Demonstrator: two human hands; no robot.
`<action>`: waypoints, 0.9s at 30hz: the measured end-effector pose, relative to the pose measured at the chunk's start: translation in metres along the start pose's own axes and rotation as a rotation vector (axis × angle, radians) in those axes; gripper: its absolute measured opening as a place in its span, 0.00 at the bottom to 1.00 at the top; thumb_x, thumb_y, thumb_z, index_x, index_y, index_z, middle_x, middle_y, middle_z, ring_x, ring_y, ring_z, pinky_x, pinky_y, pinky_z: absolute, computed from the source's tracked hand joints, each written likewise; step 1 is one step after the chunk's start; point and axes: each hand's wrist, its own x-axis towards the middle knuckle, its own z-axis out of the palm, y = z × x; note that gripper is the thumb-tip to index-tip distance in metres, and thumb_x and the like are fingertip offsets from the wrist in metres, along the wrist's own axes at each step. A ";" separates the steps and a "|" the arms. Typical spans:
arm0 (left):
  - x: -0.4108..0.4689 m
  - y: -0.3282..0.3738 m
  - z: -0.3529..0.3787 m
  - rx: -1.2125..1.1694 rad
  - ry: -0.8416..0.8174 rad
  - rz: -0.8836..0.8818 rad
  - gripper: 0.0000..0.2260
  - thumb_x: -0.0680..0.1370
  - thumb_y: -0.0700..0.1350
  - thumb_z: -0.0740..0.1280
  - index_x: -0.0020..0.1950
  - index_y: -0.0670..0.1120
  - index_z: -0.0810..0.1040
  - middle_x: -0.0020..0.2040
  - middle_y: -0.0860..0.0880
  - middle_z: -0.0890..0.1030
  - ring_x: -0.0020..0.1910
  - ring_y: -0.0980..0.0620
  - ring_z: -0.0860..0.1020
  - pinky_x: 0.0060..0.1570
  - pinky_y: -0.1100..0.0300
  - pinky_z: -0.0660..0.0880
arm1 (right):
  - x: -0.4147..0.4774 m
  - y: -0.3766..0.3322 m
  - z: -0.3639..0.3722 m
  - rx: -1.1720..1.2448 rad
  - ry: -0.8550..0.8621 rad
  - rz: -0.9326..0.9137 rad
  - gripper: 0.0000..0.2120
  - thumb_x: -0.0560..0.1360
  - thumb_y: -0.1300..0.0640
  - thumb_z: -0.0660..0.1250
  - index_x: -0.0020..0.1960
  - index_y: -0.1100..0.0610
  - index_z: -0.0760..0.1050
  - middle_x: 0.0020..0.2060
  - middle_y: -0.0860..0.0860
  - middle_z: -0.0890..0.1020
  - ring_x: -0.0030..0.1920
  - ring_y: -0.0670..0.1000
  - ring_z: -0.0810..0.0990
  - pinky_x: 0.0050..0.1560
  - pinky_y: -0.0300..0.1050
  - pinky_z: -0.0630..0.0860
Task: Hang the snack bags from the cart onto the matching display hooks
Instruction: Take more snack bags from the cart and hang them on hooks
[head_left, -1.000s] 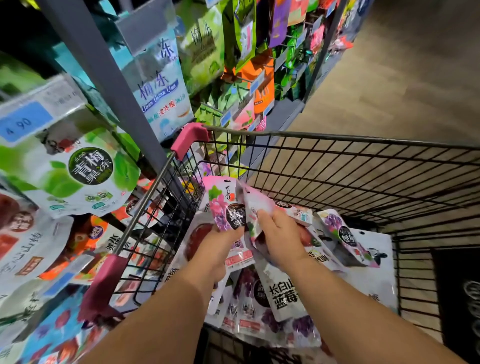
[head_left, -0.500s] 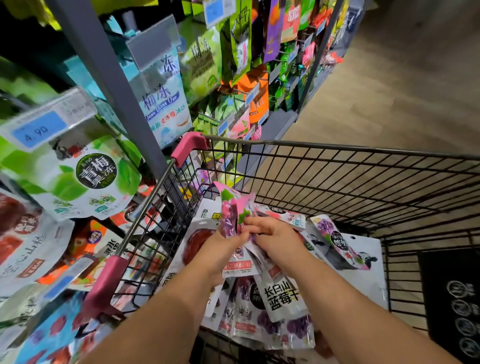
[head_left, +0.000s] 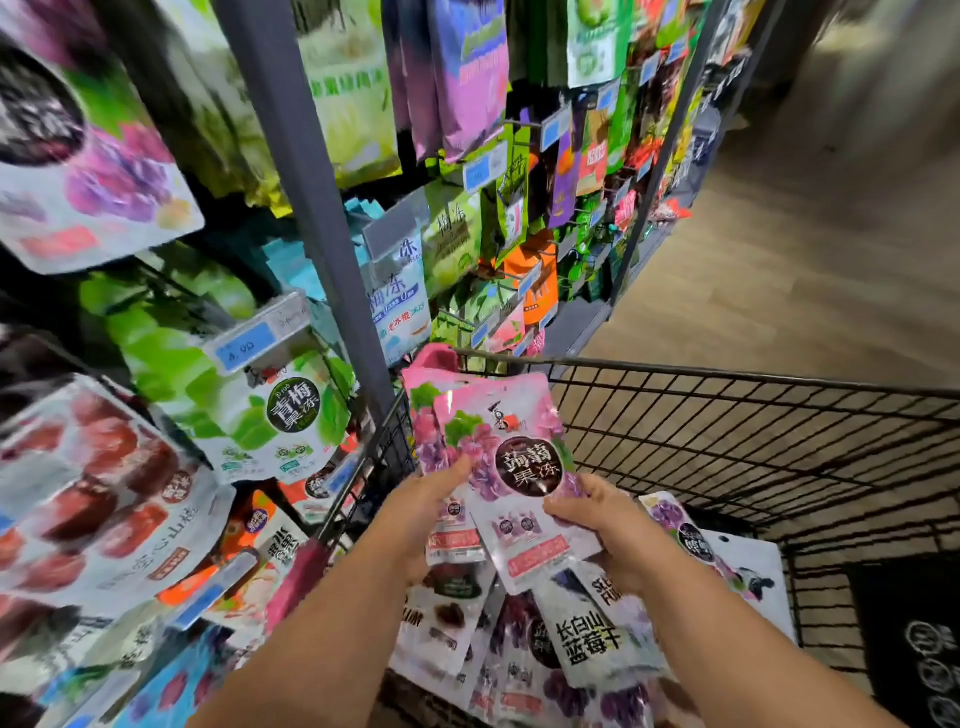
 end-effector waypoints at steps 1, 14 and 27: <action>-0.014 0.012 0.002 -0.017 0.014 0.035 0.42 0.55 0.68 0.79 0.65 0.50 0.77 0.67 0.44 0.76 0.64 0.39 0.75 0.63 0.35 0.69 | -0.005 -0.009 0.008 -0.004 -0.005 -0.027 0.20 0.65 0.64 0.76 0.55 0.61 0.75 0.41 0.56 0.83 0.35 0.52 0.81 0.36 0.42 0.76; -0.162 0.107 -0.005 0.153 0.042 0.361 0.30 0.58 0.53 0.81 0.58 0.45 0.81 0.49 0.46 0.86 0.49 0.40 0.83 0.52 0.44 0.79 | -0.053 -0.085 0.119 -0.111 -0.003 -0.413 0.27 0.63 0.45 0.78 0.59 0.48 0.76 0.58 0.52 0.83 0.57 0.54 0.82 0.63 0.58 0.75; -0.239 0.140 -0.071 0.186 0.155 0.675 0.09 0.73 0.48 0.74 0.51 0.53 0.78 0.40 0.61 0.84 0.39 0.63 0.81 0.38 0.70 0.74 | -0.073 -0.115 0.213 -0.217 -0.089 -0.577 0.18 0.70 0.58 0.76 0.59 0.55 0.77 0.49 0.60 0.84 0.48 0.60 0.83 0.56 0.57 0.78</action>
